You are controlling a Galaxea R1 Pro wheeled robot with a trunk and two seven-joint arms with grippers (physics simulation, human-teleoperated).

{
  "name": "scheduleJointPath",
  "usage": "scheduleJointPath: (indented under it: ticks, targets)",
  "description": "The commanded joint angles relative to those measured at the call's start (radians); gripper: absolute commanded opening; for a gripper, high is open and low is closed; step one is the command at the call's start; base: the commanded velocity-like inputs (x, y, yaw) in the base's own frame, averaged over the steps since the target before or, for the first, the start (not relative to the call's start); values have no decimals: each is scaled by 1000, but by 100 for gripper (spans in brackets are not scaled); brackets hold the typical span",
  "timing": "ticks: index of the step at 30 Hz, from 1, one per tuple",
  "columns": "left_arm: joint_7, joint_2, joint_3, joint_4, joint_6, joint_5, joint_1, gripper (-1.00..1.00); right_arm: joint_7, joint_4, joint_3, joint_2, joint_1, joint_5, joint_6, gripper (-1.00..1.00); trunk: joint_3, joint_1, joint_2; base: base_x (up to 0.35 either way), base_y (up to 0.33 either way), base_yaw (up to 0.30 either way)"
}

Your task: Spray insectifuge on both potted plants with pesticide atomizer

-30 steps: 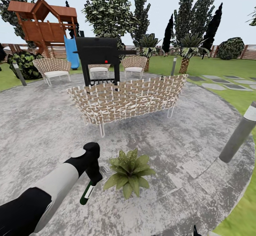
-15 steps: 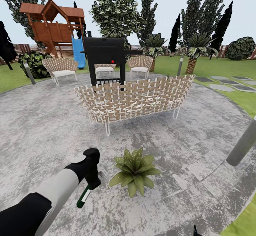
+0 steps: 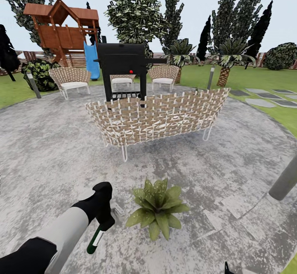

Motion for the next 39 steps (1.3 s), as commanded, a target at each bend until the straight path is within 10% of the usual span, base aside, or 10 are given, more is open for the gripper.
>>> scheduleJointPath:
  ticks: [1,39]
  targets:
    - [-7,-2,-1,-1,5,-9,5,-100,-2,0,3,0,-1,-3,-3,100,-1,0,0,286,0,203]
    - [-3,-6,3,-15,4,-8,71,-100,-2,1,3,0,0,-3,-3,100,-1,0,0,-2,-129,156]
